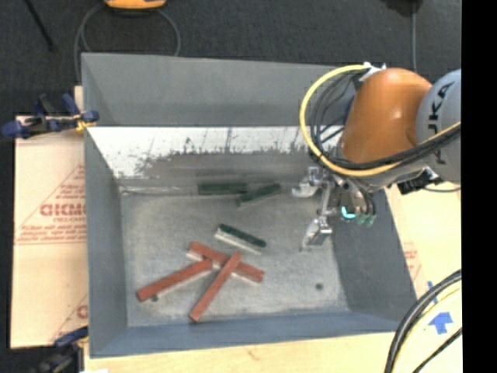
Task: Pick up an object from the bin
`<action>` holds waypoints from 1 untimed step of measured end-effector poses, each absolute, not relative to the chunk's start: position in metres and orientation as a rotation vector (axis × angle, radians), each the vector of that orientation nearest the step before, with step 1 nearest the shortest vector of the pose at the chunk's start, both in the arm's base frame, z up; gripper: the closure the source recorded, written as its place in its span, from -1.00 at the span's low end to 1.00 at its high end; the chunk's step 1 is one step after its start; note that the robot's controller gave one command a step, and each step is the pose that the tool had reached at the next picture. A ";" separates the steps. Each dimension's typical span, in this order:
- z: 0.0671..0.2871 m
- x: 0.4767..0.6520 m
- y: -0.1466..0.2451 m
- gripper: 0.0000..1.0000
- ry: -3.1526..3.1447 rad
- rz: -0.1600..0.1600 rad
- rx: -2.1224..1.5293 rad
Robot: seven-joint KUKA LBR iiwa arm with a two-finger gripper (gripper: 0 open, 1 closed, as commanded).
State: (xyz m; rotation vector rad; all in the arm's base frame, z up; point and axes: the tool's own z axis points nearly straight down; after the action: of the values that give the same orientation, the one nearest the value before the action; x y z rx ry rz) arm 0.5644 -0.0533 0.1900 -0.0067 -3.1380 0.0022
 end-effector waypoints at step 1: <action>0.194 0.566 -0.053 -1.00 -3.145 0.003 -0.005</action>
Offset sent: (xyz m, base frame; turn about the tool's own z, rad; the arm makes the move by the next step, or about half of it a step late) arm 0.0258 0.0785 -0.1200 0.2713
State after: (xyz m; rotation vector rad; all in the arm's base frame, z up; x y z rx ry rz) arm 0.5661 -0.0534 0.1940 -0.0049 -3.1454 0.0034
